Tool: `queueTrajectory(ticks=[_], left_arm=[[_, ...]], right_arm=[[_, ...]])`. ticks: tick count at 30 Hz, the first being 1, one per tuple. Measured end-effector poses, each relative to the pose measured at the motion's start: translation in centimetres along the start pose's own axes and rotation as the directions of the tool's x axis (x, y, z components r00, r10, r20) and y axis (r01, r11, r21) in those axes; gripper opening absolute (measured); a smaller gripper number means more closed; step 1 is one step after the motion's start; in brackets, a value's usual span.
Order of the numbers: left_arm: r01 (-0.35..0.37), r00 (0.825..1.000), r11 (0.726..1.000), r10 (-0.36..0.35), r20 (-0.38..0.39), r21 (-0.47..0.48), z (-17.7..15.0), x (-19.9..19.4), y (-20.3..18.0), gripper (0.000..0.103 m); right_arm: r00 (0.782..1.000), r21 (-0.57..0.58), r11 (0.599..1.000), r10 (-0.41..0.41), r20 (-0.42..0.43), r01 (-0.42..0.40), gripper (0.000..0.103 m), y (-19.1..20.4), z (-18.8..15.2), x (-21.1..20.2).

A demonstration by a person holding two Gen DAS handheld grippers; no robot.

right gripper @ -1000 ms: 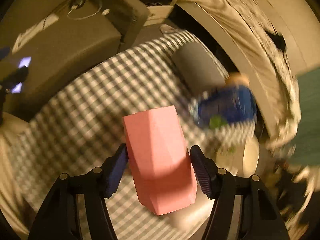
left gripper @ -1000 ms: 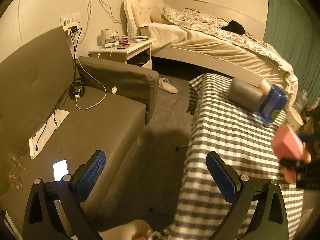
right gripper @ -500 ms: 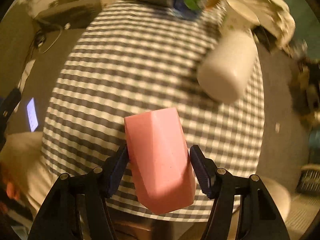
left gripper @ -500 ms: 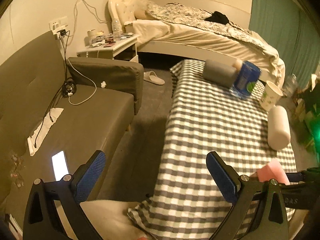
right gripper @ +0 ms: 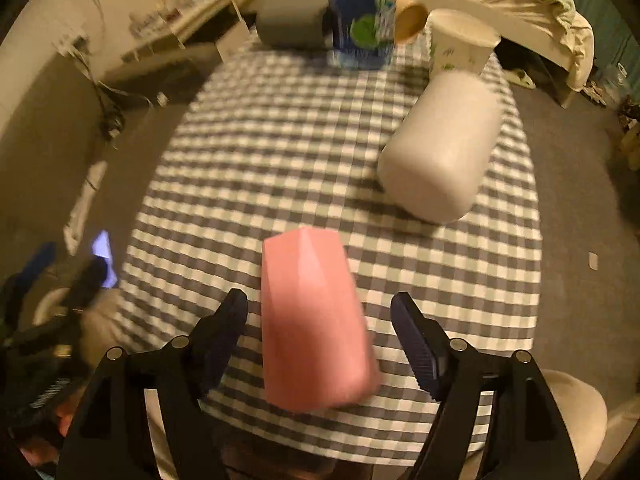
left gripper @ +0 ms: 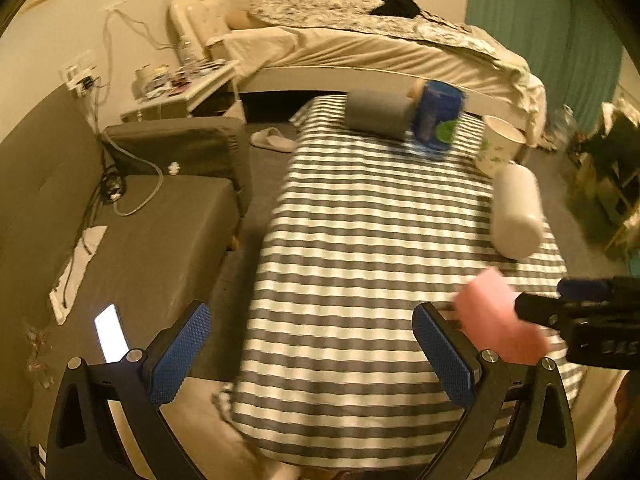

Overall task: Flip cup upside down
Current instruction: 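Lift the pink cup with the right tool while the left tool grasps it, then rotate the pink cup in the left tool until its base faces up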

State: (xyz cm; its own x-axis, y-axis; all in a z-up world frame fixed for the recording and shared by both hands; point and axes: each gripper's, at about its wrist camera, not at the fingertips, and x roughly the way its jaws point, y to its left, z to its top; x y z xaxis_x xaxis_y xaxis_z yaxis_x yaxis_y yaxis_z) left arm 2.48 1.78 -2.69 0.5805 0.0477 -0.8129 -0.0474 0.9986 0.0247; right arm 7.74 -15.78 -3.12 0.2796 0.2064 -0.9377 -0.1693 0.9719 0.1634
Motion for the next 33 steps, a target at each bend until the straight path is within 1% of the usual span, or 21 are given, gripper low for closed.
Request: queueTrajectory(ticks=[1,2,5,8,10,12,13,15,17,20,27,28,29,30,31,32,33], left_arm=[[0.009,1.0,1.0,-0.009,-0.008,0.003,0.1,0.0,-0.5,0.103],[0.026,0.999,1.0,-0.026,-0.032,0.006,0.4,0.0,-1.6,0.103],[0.067,0.992,0.998,-0.066,-0.109,0.006,0.9,0.4,-4.0,0.103],[0.111,0.983,0.994,-0.107,-0.15,0.019,1.3,0.8,-6.4,0.103],[0.117,0.978,0.993,-0.111,-0.178,0.023,1.5,1.4,-7.8,0.103],[0.123,0.972,0.992,-0.114,-0.204,0.031,1.8,2.1,-9.0,0.103],[0.134,0.967,0.991,-0.124,-0.222,0.028,2.0,2.7,-9.7,0.103],[0.141,0.96,0.99,-0.132,-0.246,0.019,2.2,3.4,-10.2,0.103],[0.144,0.954,0.989,-0.137,-0.267,0.009,2.5,4.2,-10.8,0.103],[0.141,0.949,0.99,-0.134,-0.285,0.004,2.7,5.2,-11.2,0.103],[0.142,0.937,0.99,-0.135,-0.323,-0.002,2.7,7.0,-11.3,0.1],[0.146,0.935,0.989,-0.138,-0.326,-0.001,2.6,7.2,-11.3,0.095],[0.152,0.931,0.988,-0.142,-0.335,0.003,2.5,7.3,-11.3,0.087],[0.155,0.929,0.988,-0.145,-0.339,0.005,2.5,7.5,-11.3,0.082],[0.166,0.924,0.986,-0.153,-0.351,0.007,2.5,7.6,-11.4,0.072],[0.183,0.919,0.983,-0.171,-0.355,0.0,2.5,7.6,-11.4,0.066],[0.197,0.915,0.98,-0.186,-0.358,-0.006,2.5,7.6,-11.4,0.063]], right_arm=[[1.0,-0.001,1.0,0.004,0.016,-0.004,0.078,-0.5,-0.1,-0.8],[1.0,-0.005,1.0,0.001,0.031,-0.001,0.081,-0.9,-0.2,-1.8],[0.998,-0.025,0.999,-0.037,0.044,0.038,0.081,-3.2,-0.8,-3.7],[0.995,-0.035,0.996,-0.085,0.06,0.087,0.081,-6.0,-2.0,-4.5],[0.992,-0.019,0.993,-0.113,0.062,0.114,0.081,-7.8,-2.8,-4.5],[0.993,0.009,0.994,-0.105,0.055,0.104,0.081,-9.7,-3.6,-4.5],[0.994,0.021,0.995,-0.097,0.051,0.096,0.081,-10.3,-3.9,-4.4],[0.995,0.039,0.995,-0.092,0.038,0.09,0.081,-11.4,-4.8,-4.0],[0.995,0.044,0.994,-0.103,0.019,0.102,0.081,-12.0,-5.3,-3.3],[0.994,0.037,0.993,-0.111,0.002,0.111,0.081,-12.5,-5.8,-2.5],[0.994,0.048,0.993,-0.108,-0.008,0.108,0.081,-13.2,-5.6,-1.6],[0.994,0.048,0.993,-0.108,-0.008,0.108,0.081,-13.2,-5.6,-1.6],[0.994,0.048,0.993,-0.109,-0.01,0.109,0.081,-13.2,-5.5,-1.5],[0.994,0.049,0.993,-0.11,-0.011,0.11,0.081,-13.3,-5.4,-1.4],[0.994,0.049,0.993,-0.111,-0.012,0.111,0.081,-13.2,-5.3,-1.4],[0.994,0.049,0.993,-0.111,-0.015,0.112,0.081,-13.2,-5.2,-1.3],[0.993,0.049,0.992,-0.113,-0.017,0.114,0.081,-13.3,-5.1,-1.2]])
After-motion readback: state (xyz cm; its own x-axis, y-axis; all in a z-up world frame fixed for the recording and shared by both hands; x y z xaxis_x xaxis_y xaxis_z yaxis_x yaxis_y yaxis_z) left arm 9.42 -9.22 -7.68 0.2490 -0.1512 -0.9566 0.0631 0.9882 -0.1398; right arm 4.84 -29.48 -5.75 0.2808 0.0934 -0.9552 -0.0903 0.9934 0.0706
